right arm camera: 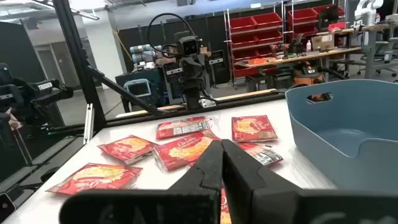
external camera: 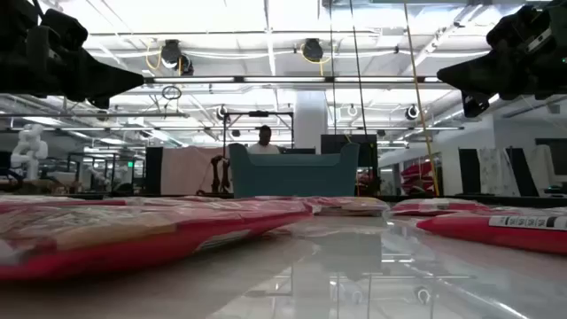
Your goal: Sort popcorn bags into baskets
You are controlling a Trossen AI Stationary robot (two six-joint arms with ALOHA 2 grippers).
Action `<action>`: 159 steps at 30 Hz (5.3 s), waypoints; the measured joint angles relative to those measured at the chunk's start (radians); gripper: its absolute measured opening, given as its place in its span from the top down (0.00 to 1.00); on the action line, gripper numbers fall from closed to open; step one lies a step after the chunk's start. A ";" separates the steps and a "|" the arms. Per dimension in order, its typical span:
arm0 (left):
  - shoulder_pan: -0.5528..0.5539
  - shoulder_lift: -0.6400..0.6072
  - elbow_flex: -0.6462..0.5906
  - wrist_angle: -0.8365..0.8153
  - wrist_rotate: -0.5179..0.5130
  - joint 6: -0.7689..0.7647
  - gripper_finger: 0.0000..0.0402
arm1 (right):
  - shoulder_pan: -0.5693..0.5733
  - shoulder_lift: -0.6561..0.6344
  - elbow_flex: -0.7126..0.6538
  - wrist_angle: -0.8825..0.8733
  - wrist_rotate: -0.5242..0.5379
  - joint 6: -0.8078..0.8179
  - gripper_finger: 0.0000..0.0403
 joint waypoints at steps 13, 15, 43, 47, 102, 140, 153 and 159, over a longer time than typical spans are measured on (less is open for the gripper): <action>0.000 0.000 0.000 0.000 0.000 0.000 0.92 | 0.000 0.000 0.000 0.000 0.000 0.000 1.00; 0.000 0.000 0.000 0.000 0.000 0.000 0.92 | 0.000 0.000 0.000 0.000 0.000 0.000 1.00; 0.000 0.000 0.000 0.000 0.000 0.000 0.92 | 0.000 0.000 0.000 0.000 0.000 0.000 1.00; 0.000 0.000 0.000 0.000 0.000 0.000 0.92 | 0.000 0.000 0.000 0.000 0.000 0.000 1.00; 0.000 0.000 0.000 0.000 0.000 0.000 0.92 | 0.000 0.000 0.000 0.001 0.000 -0.026 1.00; 0.000 0.000 0.000 0.016 0.000 0.000 0.92 | 0.232 0.989 0.932 -0.719 0.267 0.256 0.76; 0.000 0.000 0.000 0.015 0.000 -0.009 0.92 | 0.445 1.261 0.969 -0.992 0.262 0.367 0.62; 0.000 0.000 0.000 0.015 0.000 -0.077 0.92 | 0.486 1.340 0.912 -0.946 0.315 0.361 0.53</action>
